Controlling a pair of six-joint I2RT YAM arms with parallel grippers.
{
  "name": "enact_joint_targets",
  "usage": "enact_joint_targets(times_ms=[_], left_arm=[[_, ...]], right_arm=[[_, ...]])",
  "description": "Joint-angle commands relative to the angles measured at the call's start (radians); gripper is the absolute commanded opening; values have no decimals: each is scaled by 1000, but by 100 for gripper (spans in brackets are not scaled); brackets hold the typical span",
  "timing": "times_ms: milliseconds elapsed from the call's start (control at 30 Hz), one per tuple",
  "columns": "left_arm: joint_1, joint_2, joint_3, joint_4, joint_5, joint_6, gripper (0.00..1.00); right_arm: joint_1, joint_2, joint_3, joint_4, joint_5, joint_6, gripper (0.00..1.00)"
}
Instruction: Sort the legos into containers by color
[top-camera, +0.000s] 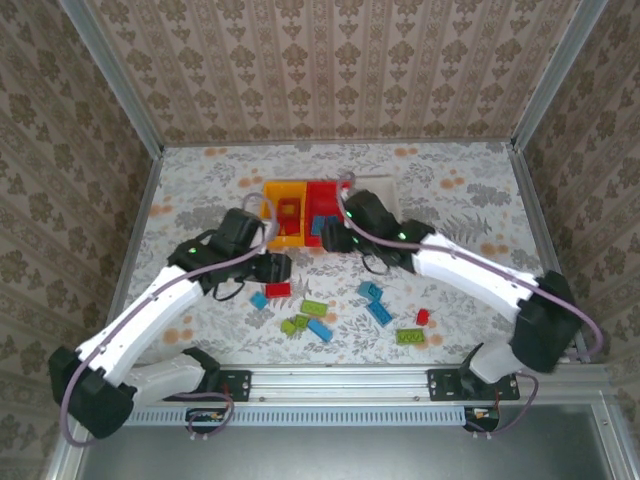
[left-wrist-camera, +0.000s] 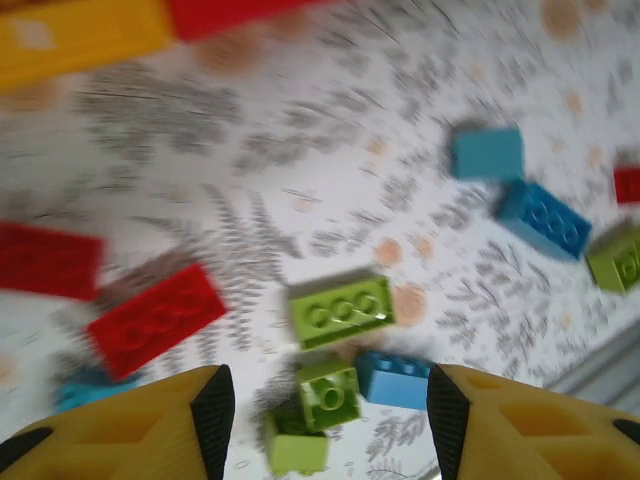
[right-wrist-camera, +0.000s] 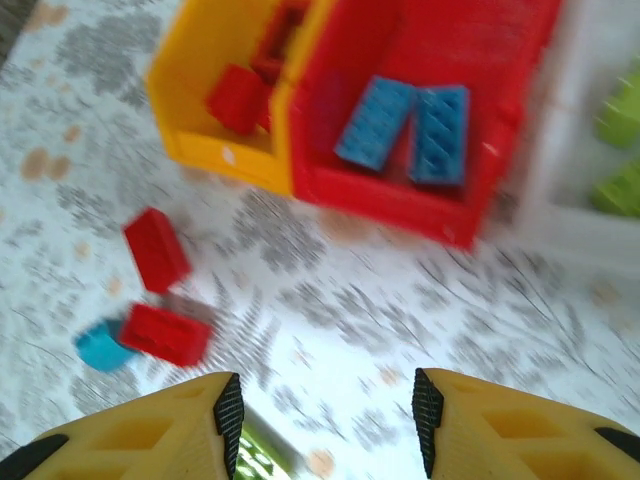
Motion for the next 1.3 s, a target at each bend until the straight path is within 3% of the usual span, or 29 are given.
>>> enact_joint_targets(times_ms=[0, 200, 367, 600, 867, 1033, 1133, 1267], left_arm=[[-119, 113, 74, 112, 69, 148, 57], [-364, 351, 179, 313, 74, 406, 58], [-446, 530, 299, 361, 12, 444, 59], [-408, 475, 249, 433, -115, 228, 59], [-310, 558, 337, 116, -152, -100, 60], [-279, 597, 382, 86, -128, -148, 65], [-281, 599, 412, 104, -99, -28, 65], [-306, 561, 365, 130, -151, 386, 66]], right_arm=[[-47, -189, -99, -62, 87, 31, 53], [-191, -498, -160, -316, 111, 95, 57], [-238, -626, -123, -429, 99, 77, 64], [-246, -606, -121, -500, 24, 58, 64], [-253, -608, -144, -466, 5, 72, 66], [-254, -605, -160, -462, -20, 80, 67], [-255, -613, -171, -465, -27, 86, 68], [-259, -612, -174, -464, -30, 86, 69]])
